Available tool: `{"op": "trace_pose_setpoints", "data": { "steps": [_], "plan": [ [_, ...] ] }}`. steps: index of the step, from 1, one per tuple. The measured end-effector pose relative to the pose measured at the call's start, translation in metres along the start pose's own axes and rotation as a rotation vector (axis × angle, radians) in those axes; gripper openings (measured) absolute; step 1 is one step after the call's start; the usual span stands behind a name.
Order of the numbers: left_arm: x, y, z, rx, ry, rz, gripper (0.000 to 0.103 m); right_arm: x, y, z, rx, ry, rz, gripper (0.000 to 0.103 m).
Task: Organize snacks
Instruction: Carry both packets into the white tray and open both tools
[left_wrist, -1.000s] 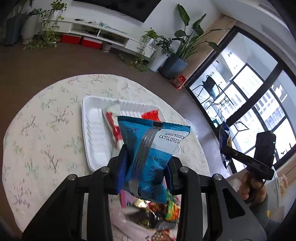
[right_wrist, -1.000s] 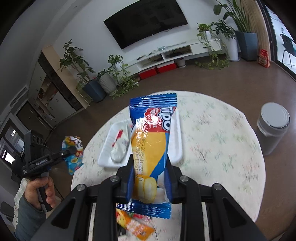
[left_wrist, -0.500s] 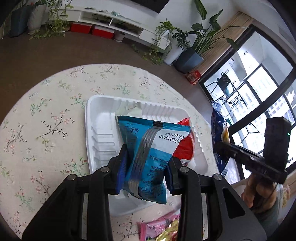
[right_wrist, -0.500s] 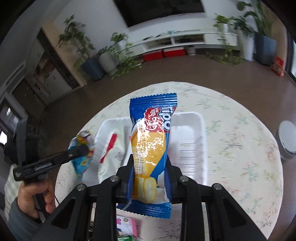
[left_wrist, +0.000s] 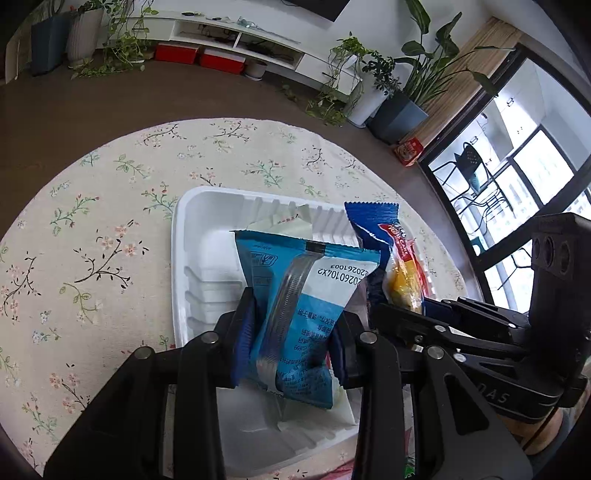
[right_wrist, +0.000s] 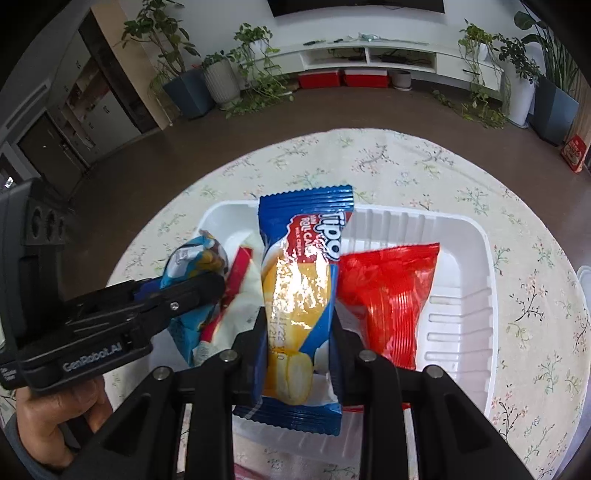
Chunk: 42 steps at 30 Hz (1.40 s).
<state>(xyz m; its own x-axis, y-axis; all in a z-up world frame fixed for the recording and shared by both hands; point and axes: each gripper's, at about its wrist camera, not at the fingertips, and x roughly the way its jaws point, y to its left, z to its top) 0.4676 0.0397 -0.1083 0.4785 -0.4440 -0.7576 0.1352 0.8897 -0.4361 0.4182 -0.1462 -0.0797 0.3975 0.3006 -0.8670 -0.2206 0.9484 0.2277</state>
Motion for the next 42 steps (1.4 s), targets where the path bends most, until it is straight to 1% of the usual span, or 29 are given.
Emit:
{"op": "trace_pose_setpoints", "data": {
  "steps": [3,7,8,13,16,18,21,23,25,28,29,31,37,39,40,41,42],
  "plan": [
    [0.003,0.004,-0.001,-0.004,-0.007,0.013,0.034,0.01,-0.001,0.0,0.006,0.021,-0.016,0.03],
    [0.013,-0.001,0.002,0.012,0.009,0.035,0.036,0.017,0.006,0.0,-0.026,0.03,-0.049,0.03],
    [0.015,-0.002,0.002,0.011,0.013,0.04,0.04,0.019,0.008,0.0,-0.035,0.033,-0.059,0.03],
    [0.021,0.0,-0.002,-0.002,0.014,0.036,0.046,0.029,0.008,-0.003,-0.039,0.057,-0.073,0.03],
    [0.021,0.003,-0.003,-0.011,0.015,0.05,0.057,0.033,0.005,-0.003,-0.032,0.064,-0.08,0.03],
    [0.023,0.004,-0.003,-0.017,0.018,0.047,0.057,0.036,0.005,-0.004,-0.031,0.07,-0.089,0.031],
    [0.022,0.002,-0.004,-0.015,0.015,0.058,0.061,0.037,0.007,-0.003,-0.031,0.068,-0.103,0.035],
    [0.019,0.001,-0.005,-0.007,0.011,0.055,0.07,0.037,0.007,-0.003,-0.028,0.067,-0.107,0.04],
    [0.019,-0.003,-0.005,0.009,0.006,0.06,0.076,0.036,0.008,-0.005,-0.028,0.065,-0.103,0.042],
    [0.018,-0.005,-0.004,0.011,-0.005,0.063,0.081,0.033,0.007,-0.005,-0.026,0.06,-0.107,0.049],
    [0.018,-0.005,-0.003,0.011,-0.009,0.065,0.081,0.033,0.007,-0.005,-0.022,0.056,-0.109,0.055],
    [0.017,-0.003,-0.002,0.012,-0.017,0.068,0.081,0.031,0.007,-0.006,-0.02,0.045,-0.118,0.063],
    [0.011,0.002,-0.004,-0.008,-0.034,0.05,0.081,0.026,0.006,-0.008,-0.012,0.033,-0.115,0.064],
    [0.006,0.002,-0.006,-0.007,-0.043,0.042,0.082,0.022,0.008,-0.008,-0.016,0.021,-0.111,0.066],
    [0.003,0.002,-0.007,-0.004,-0.046,0.038,0.087,0.02,0.009,-0.009,-0.016,0.015,-0.109,0.067],
    [-0.002,0.001,-0.008,0.0,-0.053,0.035,0.096,0.017,0.009,-0.009,-0.017,0.009,-0.108,0.068],
    [-0.008,0.001,-0.01,0.007,-0.063,0.035,0.1,0.014,0.01,-0.009,-0.018,0.0,-0.107,0.069]
  ]
}}
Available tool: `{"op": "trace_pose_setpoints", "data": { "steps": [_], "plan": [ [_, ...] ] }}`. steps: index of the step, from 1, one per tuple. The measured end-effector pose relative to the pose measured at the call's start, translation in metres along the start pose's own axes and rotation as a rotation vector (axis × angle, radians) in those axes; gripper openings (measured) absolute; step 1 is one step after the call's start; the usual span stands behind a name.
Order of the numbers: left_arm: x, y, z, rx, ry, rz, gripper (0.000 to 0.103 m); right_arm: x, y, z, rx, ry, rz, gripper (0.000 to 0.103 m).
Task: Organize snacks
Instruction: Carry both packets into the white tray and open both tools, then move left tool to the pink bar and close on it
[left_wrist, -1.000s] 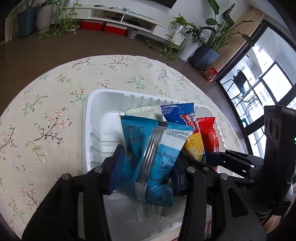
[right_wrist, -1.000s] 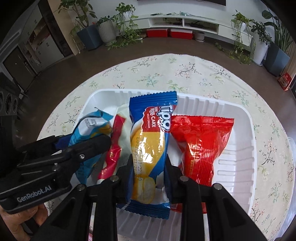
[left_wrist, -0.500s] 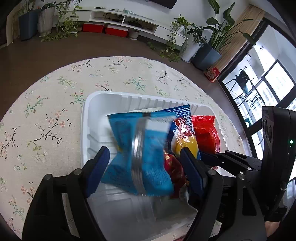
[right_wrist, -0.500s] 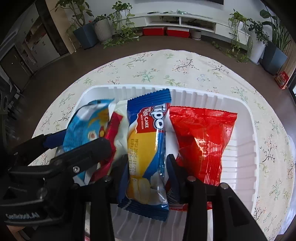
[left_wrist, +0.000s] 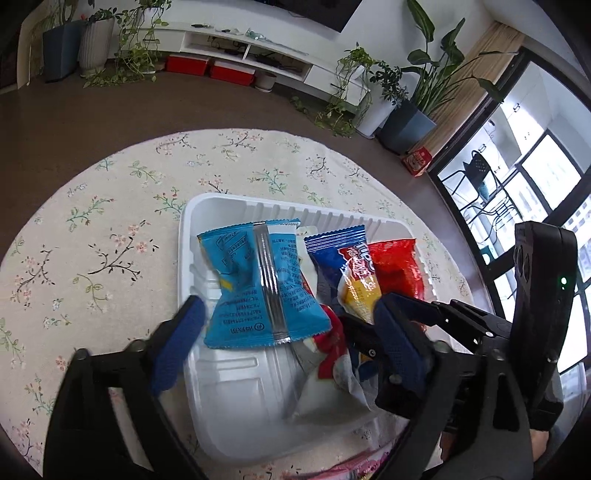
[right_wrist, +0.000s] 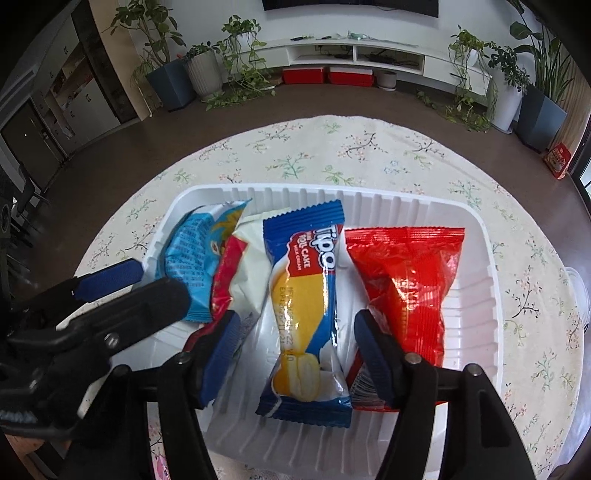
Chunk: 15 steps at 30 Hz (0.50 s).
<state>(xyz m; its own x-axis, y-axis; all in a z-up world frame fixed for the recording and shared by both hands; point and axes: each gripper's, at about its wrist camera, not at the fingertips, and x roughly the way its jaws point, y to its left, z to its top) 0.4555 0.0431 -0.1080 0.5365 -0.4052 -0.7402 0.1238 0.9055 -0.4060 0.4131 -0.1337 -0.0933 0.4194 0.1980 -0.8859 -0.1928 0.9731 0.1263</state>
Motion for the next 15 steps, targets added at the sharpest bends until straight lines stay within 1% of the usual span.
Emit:
{"op": "trace_pose_setpoints", "data": {
  "steps": [1,2,5,11,12,15],
  "plan": [
    [-0.006,0.001,-0.003,0.006,-0.01,0.002,0.103,-0.004,0.0,0.0,-0.001,-0.009,0.004,0.071],
    [-0.014,0.0,-0.005,0.015,-0.025,0.005,0.103,-0.008,0.0,-0.001,-0.002,-0.02,0.005,0.073],
    [-0.037,-0.007,-0.012,0.045,-0.062,0.008,0.103,-0.027,-0.002,-0.004,0.014,-0.061,0.021,0.075],
    [-0.086,-0.024,-0.035,0.153,-0.167,0.058,0.103,-0.069,-0.002,-0.015,0.01,-0.153,0.027,0.08],
    [-0.093,-0.025,-0.039,0.157,-0.171,0.069,0.103,-0.076,-0.003,-0.018,0.009,-0.163,0.028,0.08],
    [-0.113,-0.025,-0.056,0.147,-0.196,0.065,0.103,-0.095,-0.006,-0.027,0.007,-0.198,0.016,0.081]
  ]
}}
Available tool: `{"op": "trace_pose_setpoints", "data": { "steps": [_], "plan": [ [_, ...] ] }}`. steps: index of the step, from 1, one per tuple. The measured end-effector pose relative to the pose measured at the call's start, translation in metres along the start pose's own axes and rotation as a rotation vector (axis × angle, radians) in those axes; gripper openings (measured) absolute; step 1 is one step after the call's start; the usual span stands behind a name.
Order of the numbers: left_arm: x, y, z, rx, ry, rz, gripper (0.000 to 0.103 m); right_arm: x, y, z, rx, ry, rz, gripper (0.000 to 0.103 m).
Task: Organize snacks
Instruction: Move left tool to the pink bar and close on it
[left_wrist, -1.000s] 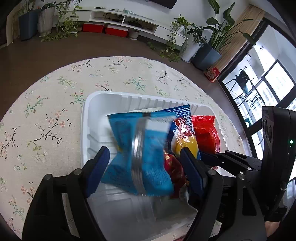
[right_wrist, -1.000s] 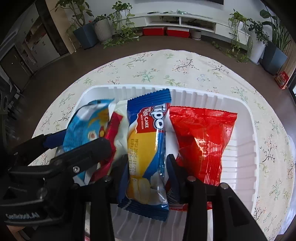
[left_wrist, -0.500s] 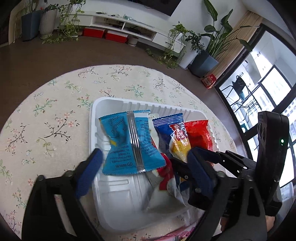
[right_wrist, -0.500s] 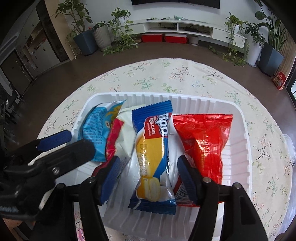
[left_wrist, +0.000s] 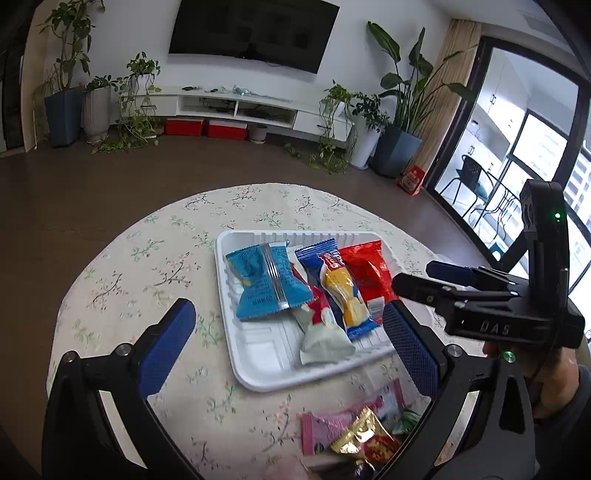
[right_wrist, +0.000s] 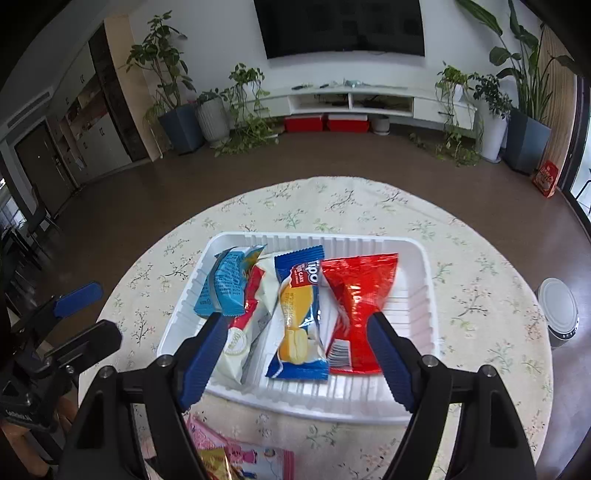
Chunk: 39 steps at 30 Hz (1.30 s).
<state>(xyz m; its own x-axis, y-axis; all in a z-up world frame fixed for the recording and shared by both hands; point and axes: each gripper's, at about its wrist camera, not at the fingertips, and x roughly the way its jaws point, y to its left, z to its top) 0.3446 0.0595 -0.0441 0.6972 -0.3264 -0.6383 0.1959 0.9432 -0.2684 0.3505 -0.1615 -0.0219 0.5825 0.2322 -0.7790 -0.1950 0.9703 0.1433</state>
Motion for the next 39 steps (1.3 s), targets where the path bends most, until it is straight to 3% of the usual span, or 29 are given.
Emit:
{"op": "trace_pose_setpoints", "data": {
  "steps": [6,12,18,23,27,30,39],
  "plan": [
    [-0.034,0.011,-0.042,-0.09,0.033,0.004,0.103,-0.032,-0.009,-0.023,0.0,-0.029,0.002,0.081],
    [-0.06,0.022,-0.091,-0.16,0.07,0.044,0.103,-0.058,-0.009,-0.067,-0.015,-0.031,0.024,0.084],
    [-0.078,0.007,-0.134,-0.096,0.076,0.099,0.103,-0.08,-0.007,-0.12,-0.011,-0.026,0.03,0.084],
    [-0.074,-0.004,-0.159,-0.102,0.155,0.131,0.103,-0.096,-0.009,-0.168,0.041,-0.021,0.045,0.084],
    [-0.068,-0.009,-0.164,-0.125,0.18,0.13,0.103,-0.101,-0.007,-0.203,0.095,0.018,0.053,0.084],
    [-0.063,-0.017,-0.164,-0.119,0.196,0.122,0.103,-0.107,-0.006,-0.219,0.136,-0.001,0.047,0.084],
    [-0.045,-0.021,-0.167,-0.104,0.248,0.116,0.103,-0.117,0.005,-0.235,0.126,-0.018,0.045,0.084]
  ]
}}
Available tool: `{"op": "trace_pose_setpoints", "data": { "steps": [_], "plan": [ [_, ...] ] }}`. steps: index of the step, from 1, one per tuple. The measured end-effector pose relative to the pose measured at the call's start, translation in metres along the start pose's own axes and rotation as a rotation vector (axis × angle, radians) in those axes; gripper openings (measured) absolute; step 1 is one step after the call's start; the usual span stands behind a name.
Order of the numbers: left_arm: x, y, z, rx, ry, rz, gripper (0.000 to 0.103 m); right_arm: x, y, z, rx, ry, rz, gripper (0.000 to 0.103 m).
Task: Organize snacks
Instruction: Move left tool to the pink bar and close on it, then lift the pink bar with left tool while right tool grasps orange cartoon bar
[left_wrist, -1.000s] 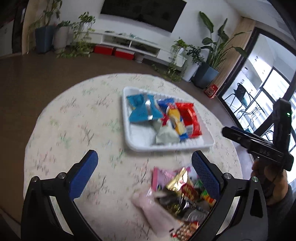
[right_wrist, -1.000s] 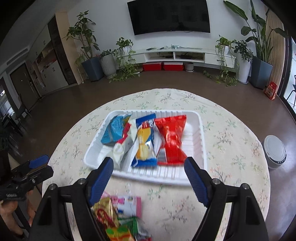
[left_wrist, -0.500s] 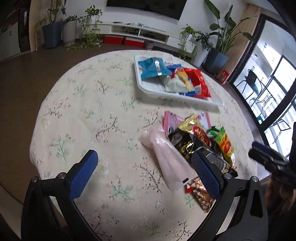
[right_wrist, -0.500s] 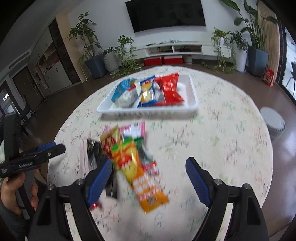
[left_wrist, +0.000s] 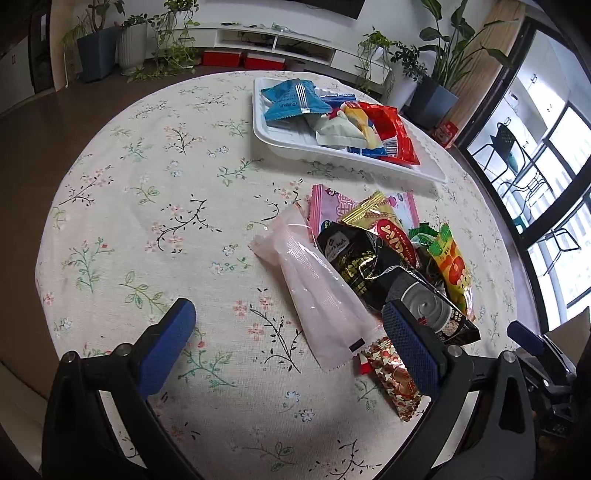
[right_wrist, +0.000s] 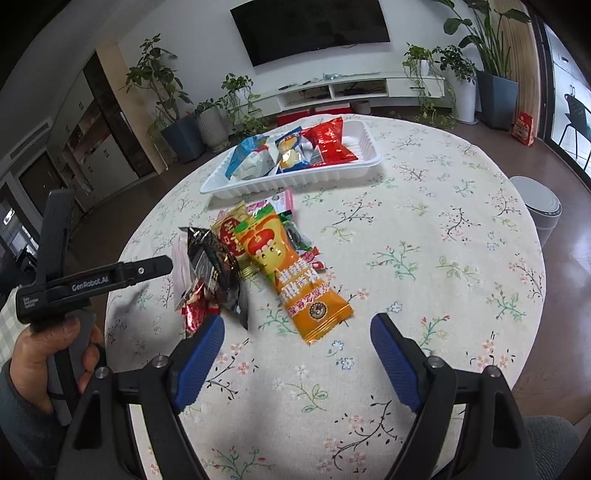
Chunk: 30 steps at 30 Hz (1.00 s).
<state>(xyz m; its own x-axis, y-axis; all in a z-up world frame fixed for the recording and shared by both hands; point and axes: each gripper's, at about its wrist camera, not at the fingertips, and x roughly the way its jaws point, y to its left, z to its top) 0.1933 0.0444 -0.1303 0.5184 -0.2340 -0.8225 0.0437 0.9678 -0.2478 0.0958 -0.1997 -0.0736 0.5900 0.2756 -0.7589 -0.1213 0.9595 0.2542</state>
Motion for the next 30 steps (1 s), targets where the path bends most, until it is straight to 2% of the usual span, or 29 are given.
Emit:
{"op": "trace_pose_setpoints", "data": {
  "steps": [6,9,12,13,14,15,17,19,22,27,30],
  "plan": [
    [0.024,-0.002,0.012,0.024,0.062,0.006,0.101,-0.002,0.003,0.0,-0.011,0.004,-0.018,0.084],
    [0.034,-0.002,0.018,0.021,0.067,-0.016,0.1,-0.002,0.003,0.001,-0.019,0.008,-0.027,0.084],
    [0.038,-0.001,0.024,0.028,0.064,-0.034,0.093,-0.001,0.003,0.004,-0.031,0.012,-0.035,0.084],
    [0.039,-0.001,0.025,0.033,0.067,-0.041,0.086,-0.001,0.003,0.004,-0.032,0.014,-0.035,0.084],
    [0.039,0.0,0.027,0.039,0.067,-0.041,0.073,-0.001,0.003,0.005,-0.034,0.013,-0.035,0.084],
    [0.038,0.002,0.027,0.041,0.066,-0.038,0.067,-0.001,0.003,0.007,-0.039,0.012,-0.037,0.084],
    [0.037,0.008,0.029,0.032,0.068,-0.032,0.048,-0.001,0.004,0.009,-0.051,0.01,-0.043,0.084],
    [0.036,0.013,0.029,0.027,0.074,-0.043,0.043,-0.001,0.004,0.014,-0.069,0.001,-0.055,0.084],
    [0.038,0.011,0.032,0.071,0.098,-0.035,0.043,0.0,0.003,0.02,-0.086,0.001,-0.073,0.084],
    [0.05,-0.002,0.043,0.185,0.141,0.038,0.043,0.01,0.003,0.032,-0.159,0.039,-0.087,0.084],
    [0.052,-0.004,0.043,0.212,0.146,0.048,0.043,0.022,0.002,0.043,-0.218,0.1,-0.082,0.084]
  ]
}}
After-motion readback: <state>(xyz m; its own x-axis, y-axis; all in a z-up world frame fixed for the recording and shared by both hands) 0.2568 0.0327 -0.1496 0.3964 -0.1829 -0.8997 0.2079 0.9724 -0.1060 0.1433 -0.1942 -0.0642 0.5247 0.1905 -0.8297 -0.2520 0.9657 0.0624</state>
